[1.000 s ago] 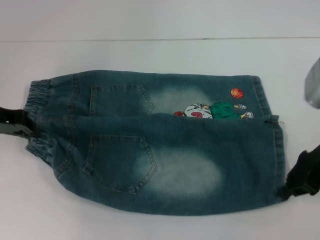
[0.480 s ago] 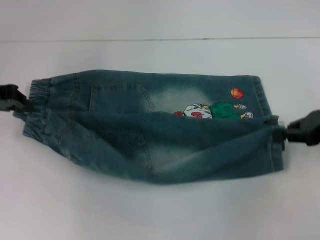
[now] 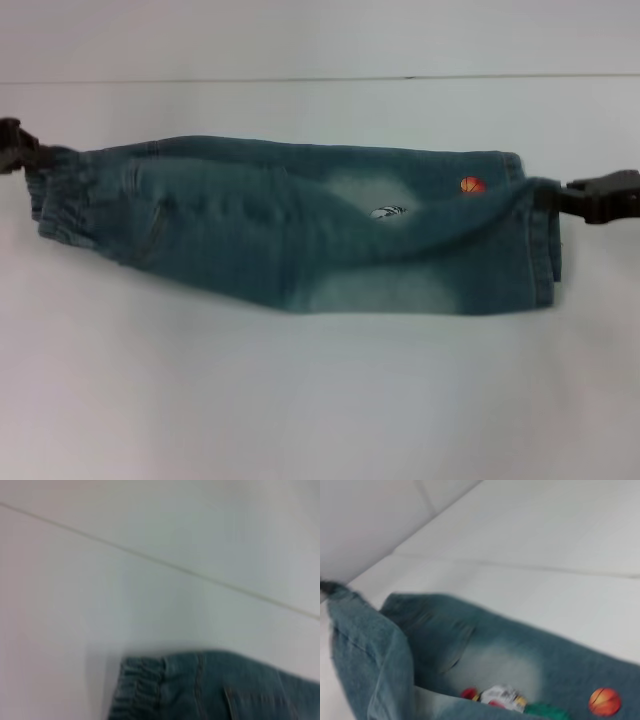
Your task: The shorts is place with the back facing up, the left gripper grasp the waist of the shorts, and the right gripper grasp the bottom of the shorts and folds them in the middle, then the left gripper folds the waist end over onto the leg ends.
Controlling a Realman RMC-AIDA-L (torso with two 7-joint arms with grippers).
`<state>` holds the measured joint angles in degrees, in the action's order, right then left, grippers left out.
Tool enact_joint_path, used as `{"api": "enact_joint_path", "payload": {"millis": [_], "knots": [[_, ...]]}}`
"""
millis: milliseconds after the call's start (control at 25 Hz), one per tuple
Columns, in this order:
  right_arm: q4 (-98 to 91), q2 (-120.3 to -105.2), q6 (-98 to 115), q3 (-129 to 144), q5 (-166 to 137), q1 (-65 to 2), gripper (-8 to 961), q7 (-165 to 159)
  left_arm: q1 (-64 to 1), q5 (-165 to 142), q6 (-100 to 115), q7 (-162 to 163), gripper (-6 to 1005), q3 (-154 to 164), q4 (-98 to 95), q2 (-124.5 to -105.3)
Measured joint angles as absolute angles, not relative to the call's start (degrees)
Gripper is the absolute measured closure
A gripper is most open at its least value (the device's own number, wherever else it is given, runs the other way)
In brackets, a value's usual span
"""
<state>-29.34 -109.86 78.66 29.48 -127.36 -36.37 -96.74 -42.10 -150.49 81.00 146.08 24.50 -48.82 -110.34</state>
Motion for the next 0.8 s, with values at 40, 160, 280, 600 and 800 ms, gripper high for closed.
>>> {"api": "enact_joint_path", "payload": {"millis": [40,160,280,600,800], "knots": [[-29.04,-110.05,77.36,29.47,-126.57,-36.45,916,-96.45,-41.96,-149.98,79.89,146.15,933,24.41,-48.67,-110.43],[-28.68,-111.17,73.52,29.48,-124.17,-36.62,915,-95.15,-41.86,-149.34,76.53,146.16,932,24.57,-47.49,-110.56],[-28.4,-112.18,69.86,29.53,-123.13,-36.96,914,-93.91,-41.8,-149.32,73.46,146.16,932,24.86,-46.0,-110.63],[-28.09,-114.89,61.63,29.91,-119.53,-38.1,916,-89.78,-41.64,-149.24,66.43,145.41,933,24.89,-43.78,-111.56],[-28.02,-115.96,58.34,30.0,-119.26,-39.45,916,-88.25,-41.66,-147.95,64.13,143.56,932,24.9,-43.6,-112.73]]}}
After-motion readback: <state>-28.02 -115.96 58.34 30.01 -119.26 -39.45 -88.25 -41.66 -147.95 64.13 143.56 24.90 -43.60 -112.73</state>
